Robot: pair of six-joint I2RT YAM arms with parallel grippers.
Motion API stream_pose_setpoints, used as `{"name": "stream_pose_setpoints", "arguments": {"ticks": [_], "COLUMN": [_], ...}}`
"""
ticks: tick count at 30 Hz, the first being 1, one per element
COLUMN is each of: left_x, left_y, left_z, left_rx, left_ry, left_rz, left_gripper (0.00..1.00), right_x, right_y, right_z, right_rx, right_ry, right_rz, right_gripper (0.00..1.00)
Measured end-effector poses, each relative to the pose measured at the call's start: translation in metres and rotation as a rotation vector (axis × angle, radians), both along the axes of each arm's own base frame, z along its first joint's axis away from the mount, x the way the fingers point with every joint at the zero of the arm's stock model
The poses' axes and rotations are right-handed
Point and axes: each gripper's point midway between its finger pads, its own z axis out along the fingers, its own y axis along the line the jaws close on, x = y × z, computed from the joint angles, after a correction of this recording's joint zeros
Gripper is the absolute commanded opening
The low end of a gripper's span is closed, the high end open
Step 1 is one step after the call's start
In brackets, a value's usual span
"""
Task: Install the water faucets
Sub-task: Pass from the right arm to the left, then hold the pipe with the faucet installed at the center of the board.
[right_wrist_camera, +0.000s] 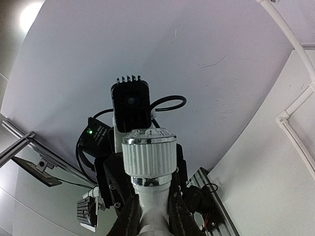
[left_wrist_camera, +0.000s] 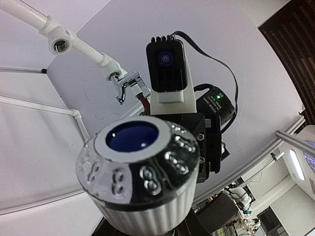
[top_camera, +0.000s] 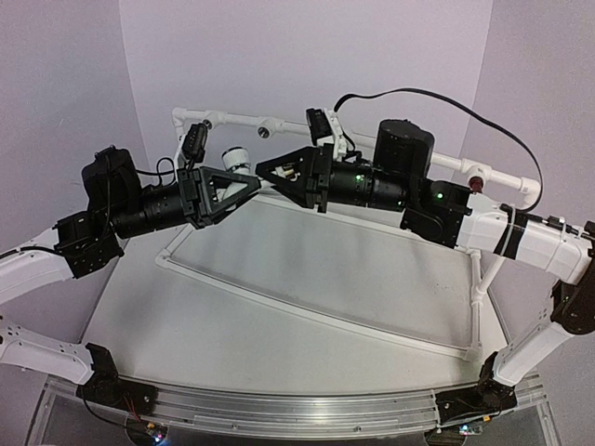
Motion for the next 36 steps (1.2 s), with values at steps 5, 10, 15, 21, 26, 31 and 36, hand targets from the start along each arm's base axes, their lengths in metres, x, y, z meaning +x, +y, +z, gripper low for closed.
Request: {"name": "stream_pose_setpoints", "arguments": {"ticks": [5,10,15,21,26,31,36], "left_x": [0.004,0.007,0.016,0.03,0.041,0.056,0.079], "left_y": [0.006,0.023,0.039,0.044,0.042,0.033,0.027], "left_z": [0.004,0.007,0.005,-0.013,-0.026,-0.039,-0.057], "left_rx": [-0.011,-0.035,-0.029,0.03,0.062,0.057,0.003], "left_ry": [-0.008,-0.013,0.004,0.041,0.089,0.223,0.455], "left_rz": [0.032,0.111,0.205,0.286,0.333,0.344,0.344], "left_gripper": [0.0,0.0,0.0,0.0,0.0,0.0,0.0], "right_x": [-0.002,0.002,0.015,0.041,0.09,0.152,0.179], "right_y": [0.001,-0.007,-0.033,-0.082,-0.133,-0.192,-0.225], "right_z": [-0.009,-0.018,-0.007,0.04,0.072,0.035,0.007], "right_rx": [-0.047,-0.203,-0.405,-0.642,-0.883,-1.187,-1.356], "right_ry": [-0.037,-0.192,-0.475,-0.786,-0.927,-0.884,-0.863], "right_rz": [0.012,-0.018,-0.122,-0.325,-0.583,-0.669,-0.628], "right_gripper": [0.84,0.89,0.91,0.94,0.93,0.9,0.84]}}
